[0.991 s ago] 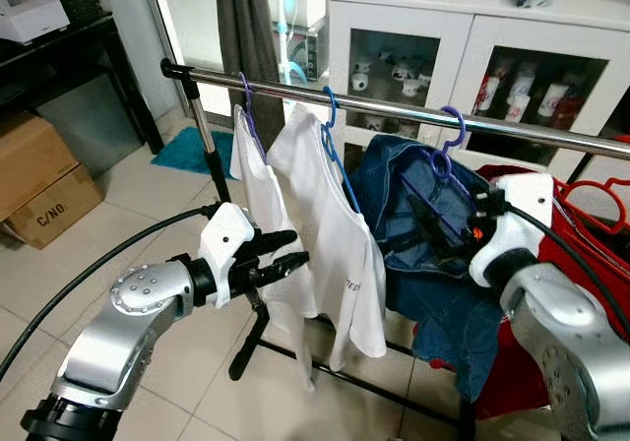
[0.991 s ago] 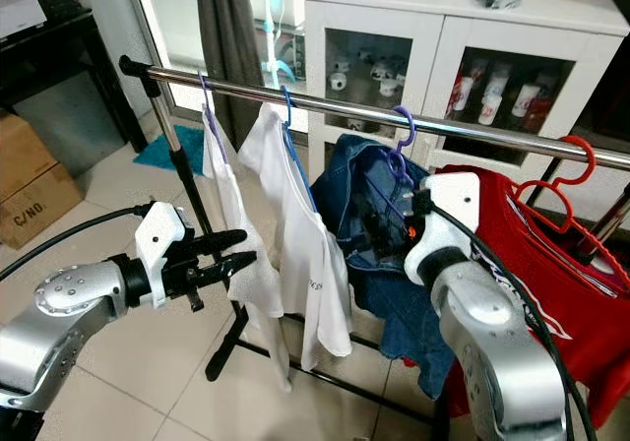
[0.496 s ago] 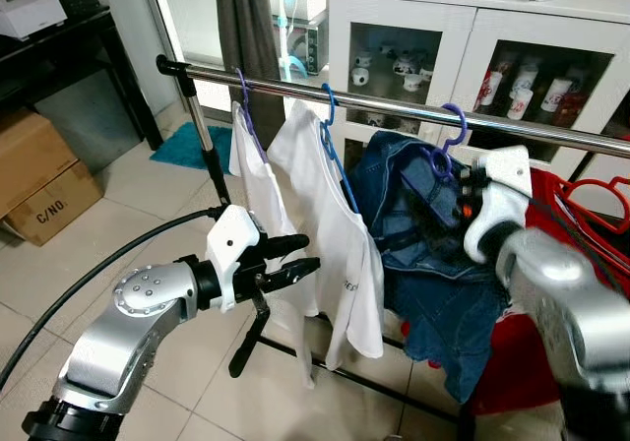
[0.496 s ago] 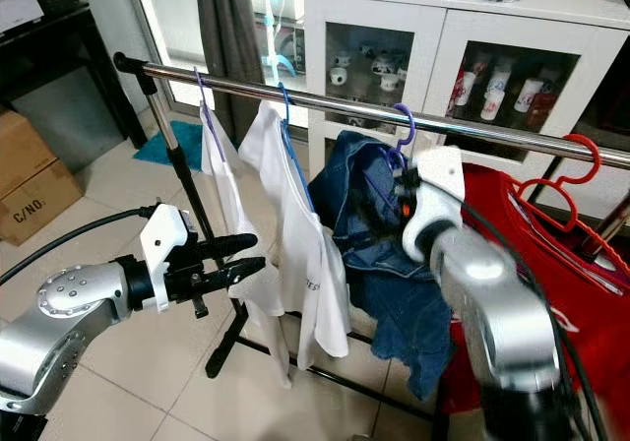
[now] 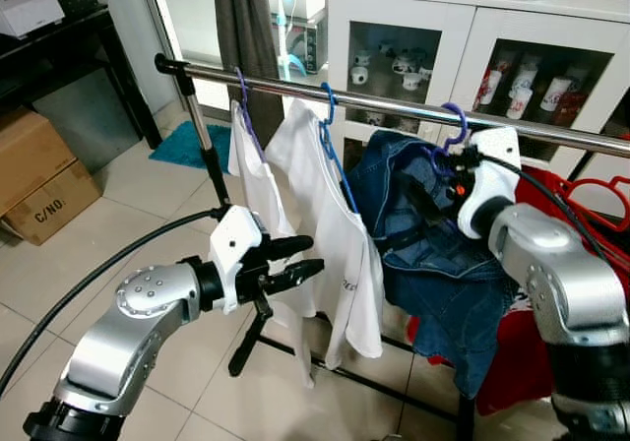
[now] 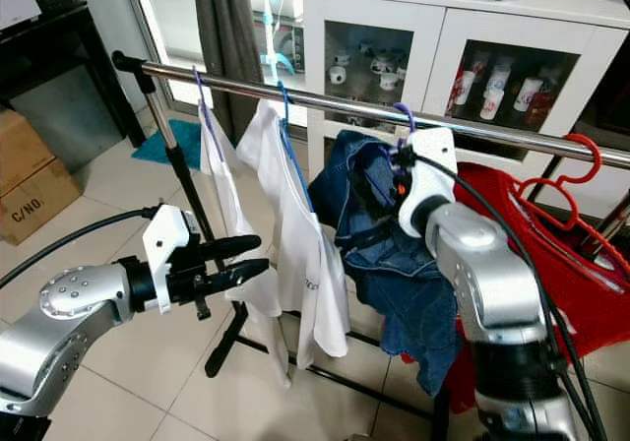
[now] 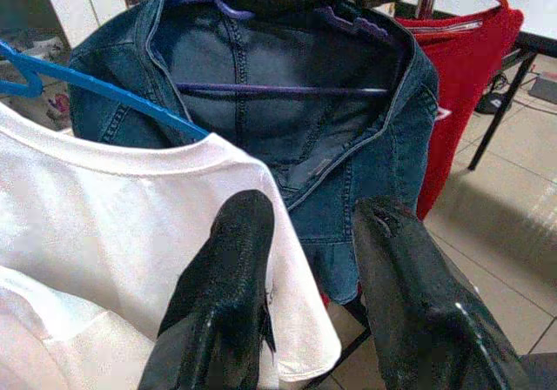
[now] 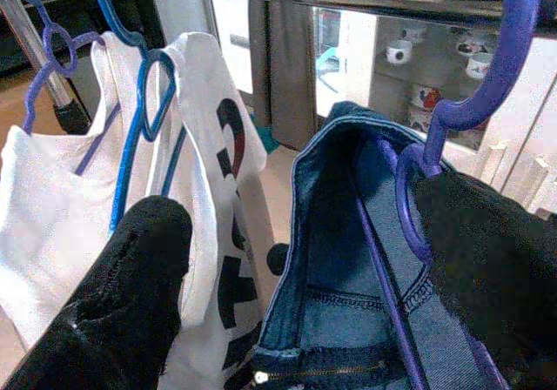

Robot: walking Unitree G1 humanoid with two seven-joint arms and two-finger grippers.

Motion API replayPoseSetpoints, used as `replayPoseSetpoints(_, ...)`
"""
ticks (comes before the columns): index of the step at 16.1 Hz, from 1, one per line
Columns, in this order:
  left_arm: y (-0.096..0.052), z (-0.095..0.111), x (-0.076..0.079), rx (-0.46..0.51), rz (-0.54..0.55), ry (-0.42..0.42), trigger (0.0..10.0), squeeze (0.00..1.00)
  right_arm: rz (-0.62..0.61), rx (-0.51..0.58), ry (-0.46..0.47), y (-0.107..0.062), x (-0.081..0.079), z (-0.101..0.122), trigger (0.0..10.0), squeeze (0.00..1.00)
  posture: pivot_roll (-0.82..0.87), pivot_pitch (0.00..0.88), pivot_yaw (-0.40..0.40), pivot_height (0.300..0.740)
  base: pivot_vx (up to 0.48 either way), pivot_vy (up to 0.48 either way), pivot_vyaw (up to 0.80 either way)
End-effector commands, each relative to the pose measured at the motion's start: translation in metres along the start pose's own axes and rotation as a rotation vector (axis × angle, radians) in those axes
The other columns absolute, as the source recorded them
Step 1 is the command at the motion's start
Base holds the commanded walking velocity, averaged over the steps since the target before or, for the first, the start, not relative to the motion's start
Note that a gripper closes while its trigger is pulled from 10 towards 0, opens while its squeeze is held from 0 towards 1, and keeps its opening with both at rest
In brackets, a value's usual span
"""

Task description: Hang hanger

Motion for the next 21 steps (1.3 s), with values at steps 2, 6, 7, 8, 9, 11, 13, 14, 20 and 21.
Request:
replayPoseSetpoints(2,-0.001,0.002,0.0,0.0,-0.005,0.008,10.0,0.0,0.006,-0.001,-0.003,0.004,0.002,0.0,10.0,0.0,-0.05,0.028,0.045,0.74,0.0,0.0,0.0)
replayPoseSetpoints(6,0.0,0.002,0.0,0.0,-0.005,0.012,10.0,0.0,-0.01,-0.032,0.053,0.011,0.007,-0.008,6.2,0.0,-0.05,0.024,0.045,0.74,0.0,0.0,0.0)
replayPoseSetpoints(7,0.001,0.002,-0.001,-0.002,-0.004,0.014,10.0,0.0,-0.024,-0.045,0.076,0.014,0.009,-0.012,5.2,0.0,-0.05,0.023,0.047,0.74,0.0,0.0,0.0)
replayPoseSetpoints(8,0.001,0.002,-0.001,-0.002,-0.004,0.015,10.0,0.0,-0.029,-0.05,0.081,0.014,0.01,-0.013,5.2,0.0,-0.05,0.023,0.047,0.74,0.0,0.0,0.0)
replayPoseSetpoints(9,0.001,0.002,-0.001,-0.002,-0.002,0.018,10.0,0.0,-0.039,-0.06,0.102,0.015,0.012,-0.015,4.8,0.0,-0.05,0.021,0.046,0.74,0.0,0.0,0.0)
replayPoseSetpoints(11,0.001,0.002,-0.002,-0.003,0.003,0.02,10.0,0.0,-0.056,-0.074,0.141,0.015,0.016,-0.018,4.9,0.0,-0.05,0.02,0.045,0.74,0.0,0.0,0.0)
replayPoseSetpoints(13,0.0,0.001,-0.003,-0.005,0.006,0.022,10.0,0.0,-0.076,-0.087,0.19,0.014,0.019,-0.021,8.7,0.0,-0.05,0.021,0.045,0.74,0.0,0.0,0.0)
replayPoseSetpoints(14,0.0,0.001,-0.003,-0.006,0.009,0.023,10.0,0.0,-0.09,-0.096,0.209,0.013,0.022,-0.023,10.0,0.0,-0.05,0.02,0.045,0.74,0.0,0.0,0.0)
replayPoseSetpoints(20,0.002,-0.001,-0.005,-0.014,0.013,0.036,10.0,0.0,-0.127,-0.156,0.086,0.0,0.031,-0.033,10.0,0.0,-0.05,0.007,0.047,0.74,0.0,0.0,0.0)
replayPoseSetpoints(21,0.001,-0.001,-0.005,-0.016,0.014,0.038,10.0,0.0,-0.122,-0.164,0.059,-0.003,0.03,-0.035,10.0,0.0,-0.06,0.006,0.047,0.74,0.0,0.0,0.0)
Point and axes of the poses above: a point about 5 cm out from each wrist's last joint towards the gripper, its own y axis pointing out of the wrist towards the gripper, its own z axis along the axis of the wrist's last joint, x = y × z, the point moved 6 cm from there along y, pointing out of the wrist towards the gripper, and after that the axes turned 12 degrees about -y, right-handed, at the moved point
